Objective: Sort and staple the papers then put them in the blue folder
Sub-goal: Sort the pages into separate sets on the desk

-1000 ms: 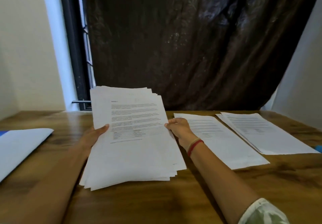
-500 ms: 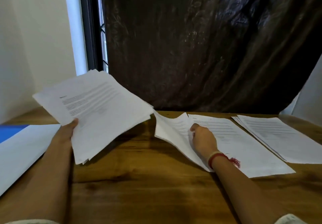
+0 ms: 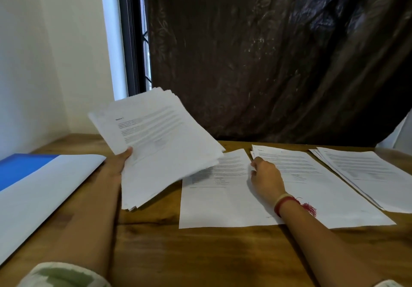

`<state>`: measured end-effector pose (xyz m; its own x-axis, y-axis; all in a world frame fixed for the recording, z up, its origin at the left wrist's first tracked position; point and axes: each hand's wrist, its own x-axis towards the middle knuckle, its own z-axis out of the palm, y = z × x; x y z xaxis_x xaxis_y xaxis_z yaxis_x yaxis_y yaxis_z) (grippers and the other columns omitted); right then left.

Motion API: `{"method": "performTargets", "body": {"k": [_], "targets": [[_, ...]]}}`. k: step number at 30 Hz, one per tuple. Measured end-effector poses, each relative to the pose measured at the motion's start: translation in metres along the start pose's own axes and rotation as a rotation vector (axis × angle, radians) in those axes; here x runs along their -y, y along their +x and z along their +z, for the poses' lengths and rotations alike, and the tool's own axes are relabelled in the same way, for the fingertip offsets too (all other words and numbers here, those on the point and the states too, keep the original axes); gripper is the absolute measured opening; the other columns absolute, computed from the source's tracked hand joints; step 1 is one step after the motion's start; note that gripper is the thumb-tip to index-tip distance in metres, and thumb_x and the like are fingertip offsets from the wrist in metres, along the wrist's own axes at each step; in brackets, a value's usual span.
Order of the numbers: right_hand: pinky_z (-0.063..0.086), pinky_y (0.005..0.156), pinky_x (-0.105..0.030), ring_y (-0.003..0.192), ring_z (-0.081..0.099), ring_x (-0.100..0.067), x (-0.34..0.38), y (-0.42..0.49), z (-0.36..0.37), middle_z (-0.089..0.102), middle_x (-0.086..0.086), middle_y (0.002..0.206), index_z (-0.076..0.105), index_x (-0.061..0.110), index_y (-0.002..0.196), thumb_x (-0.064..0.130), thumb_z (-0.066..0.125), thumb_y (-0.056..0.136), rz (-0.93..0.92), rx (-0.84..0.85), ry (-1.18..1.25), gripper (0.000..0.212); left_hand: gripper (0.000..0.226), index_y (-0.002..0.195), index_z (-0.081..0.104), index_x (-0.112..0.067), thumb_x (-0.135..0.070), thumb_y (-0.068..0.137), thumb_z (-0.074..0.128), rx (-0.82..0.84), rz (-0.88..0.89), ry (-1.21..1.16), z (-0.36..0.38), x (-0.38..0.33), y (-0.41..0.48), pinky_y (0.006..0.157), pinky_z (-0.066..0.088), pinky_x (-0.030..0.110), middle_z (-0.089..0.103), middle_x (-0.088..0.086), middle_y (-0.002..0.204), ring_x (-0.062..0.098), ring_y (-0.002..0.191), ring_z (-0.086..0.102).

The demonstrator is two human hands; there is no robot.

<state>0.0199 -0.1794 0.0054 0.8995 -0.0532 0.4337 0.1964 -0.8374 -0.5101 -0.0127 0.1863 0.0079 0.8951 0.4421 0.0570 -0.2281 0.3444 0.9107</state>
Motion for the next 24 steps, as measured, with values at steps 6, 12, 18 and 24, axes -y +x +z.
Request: {"method": "performTargets", "body": {"k": [6,12,18,24], "targets": [[0.049,0.092,-0.028,0.108,0.061,-0.024,0.001,0.003,-0.006,0.063,-0.006,0.123,0.059,0.016,0.124,0.034,0.057,0.095,0.005,-0.006,-0.034,0.034,0.030,0.130,0.047,-0.008,-0.006,0.100,0.044,0.107,-0.006,0.153,0.039,0.013,-0.011,0.077,0.052,0.024,0.057,0.009,0.119,0.011,0.083,0.063],[0.047,0.070,-0.025,0.088,0.061,-0.016,0.013,0.003,-0.031,0.067,-0.003,0.108,0.060,0.020,0.100,0.049,0.056,0.092,0.244,0.181,0.679,0.030,0.031,0.125,0.058,-0.003,-0.009,0.094,0.057,0.198,-0.118,0.142,0.055,0.022,-0.018,0.082,0.057,0.037,0.067,0.014,0.116,0.026,0.097,0.068],[0.058,0.073,-0.034,0.081,0.074,-0.022,0.035,-0.016,-0.026,0.076,-0.002,0.093,0.062,0.009,0.101,0.021,0.074,0.085,0.275,0.421,1.017,0.023,0.021,0.113,0.065,-0.009,-0.013,0.093,0.060,0.237,-0.173,0.150,0.061,0.028,-0.015,0.087,0.055,0.041,0.068,0.015,0.116,0.033,0.107,0.064],[0.057,0.082,-0.037,0.084,0.069,-0.024,0.035,-0.008,-0.012,0.072,-0.003,0.094,0.061,0.013,0.083,0.026,0.066,0.092,0.340,0.236,0.847,0.016,0.016,0.107,0.067,-0.011,-0.016,0.093,0.060,0.249,-0.168,0.153,0.062,0.029,-0.015,0.077,0.059,0.037,0.070,0.013,0.113,0.030,0.103,0.067]]}}
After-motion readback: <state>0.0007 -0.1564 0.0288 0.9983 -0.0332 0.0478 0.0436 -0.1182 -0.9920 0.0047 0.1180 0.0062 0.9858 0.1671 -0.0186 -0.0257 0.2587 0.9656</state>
